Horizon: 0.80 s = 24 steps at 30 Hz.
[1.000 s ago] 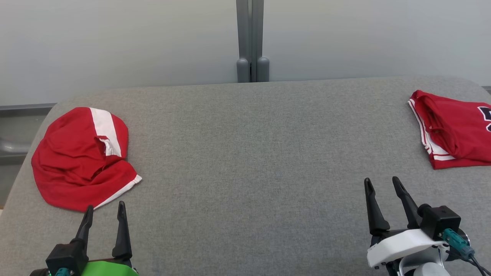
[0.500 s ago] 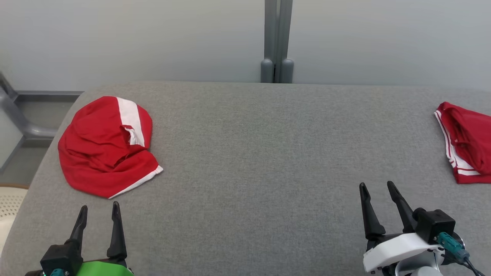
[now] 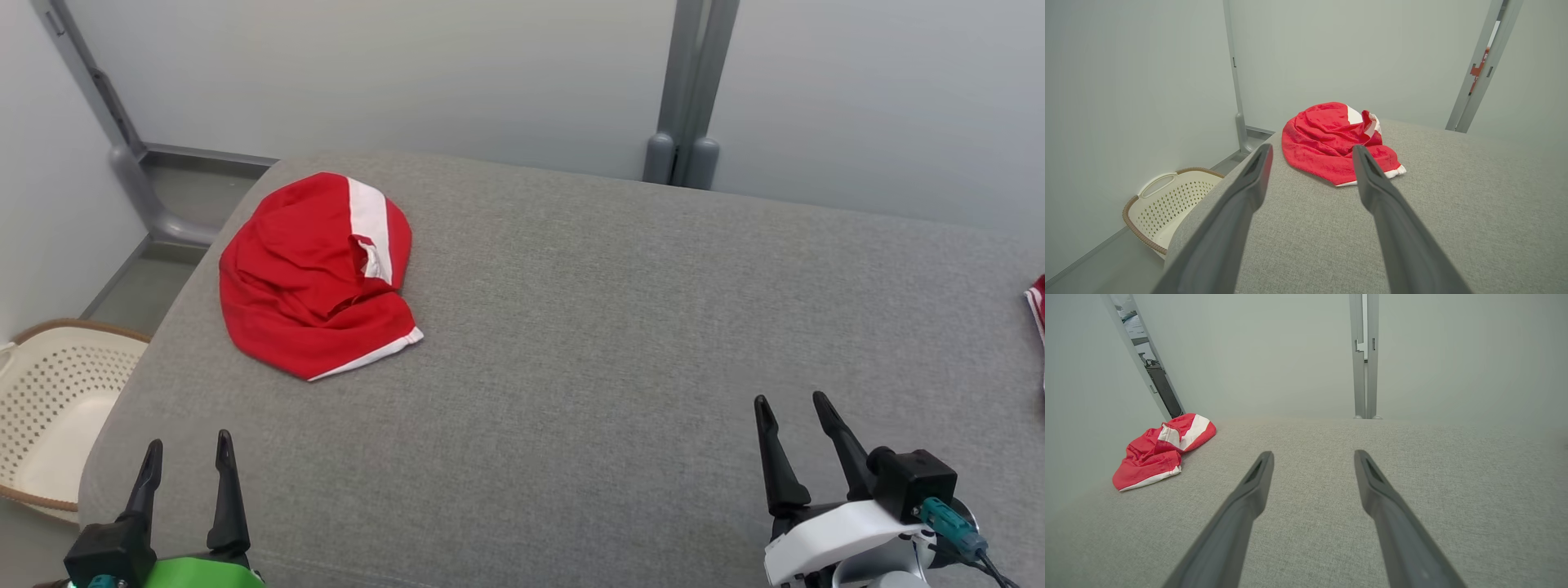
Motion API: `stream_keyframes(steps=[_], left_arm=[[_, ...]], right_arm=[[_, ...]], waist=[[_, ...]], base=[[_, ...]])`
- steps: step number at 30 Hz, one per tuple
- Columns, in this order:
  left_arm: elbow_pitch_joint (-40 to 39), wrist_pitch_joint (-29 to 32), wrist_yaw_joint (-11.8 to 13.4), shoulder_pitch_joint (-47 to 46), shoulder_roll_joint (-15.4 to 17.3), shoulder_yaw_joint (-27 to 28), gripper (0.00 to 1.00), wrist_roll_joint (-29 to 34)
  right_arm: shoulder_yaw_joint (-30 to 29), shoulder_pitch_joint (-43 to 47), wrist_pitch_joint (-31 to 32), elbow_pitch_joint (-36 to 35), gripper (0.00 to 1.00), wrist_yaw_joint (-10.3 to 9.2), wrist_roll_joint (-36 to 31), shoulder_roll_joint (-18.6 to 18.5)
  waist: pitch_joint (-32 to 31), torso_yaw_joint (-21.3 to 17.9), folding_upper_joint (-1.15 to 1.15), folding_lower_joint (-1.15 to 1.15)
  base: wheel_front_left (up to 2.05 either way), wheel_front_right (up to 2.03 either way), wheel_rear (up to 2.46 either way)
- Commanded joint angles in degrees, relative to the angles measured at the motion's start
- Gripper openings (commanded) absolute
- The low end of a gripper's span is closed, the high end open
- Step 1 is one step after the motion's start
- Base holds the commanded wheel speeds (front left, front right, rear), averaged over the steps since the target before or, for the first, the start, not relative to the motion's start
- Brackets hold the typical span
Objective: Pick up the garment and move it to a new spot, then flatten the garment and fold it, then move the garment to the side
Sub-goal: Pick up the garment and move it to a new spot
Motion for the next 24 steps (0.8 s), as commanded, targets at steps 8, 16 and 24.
stream_keyframes(steps=[8,16,24], left_arm=[[-0.04,0.01,0.50,0.79,0.87,0.06,1.00,-0.89],[-0.40,0.01,0.94,1.17,1.26,0.24,1.00,-1.33],[-0.06,0.13,1.08,-0.09,1.49,-0.36,1.00,-1.72]], right_arm=[[0.27,-0.45,-0.16,0.47,1.00,-0.10,0.08,-0.01],[0.83,-0.63,-0.16,0.82,1.00,-0.10,0.46,0.00],[0.86,-0.76,-0.16,1.07,1.00,-0.10,0.25,-0.01]], waist=[[-0.06,5.39,0.00,0.00],[-0.05,6.36,0.00,0.00],[0.37,5.08,0.00,0.00]], base=[[0.00,0.00,0.00],[0.00,0.00,0.00],[0.00,0.00,0.00]])
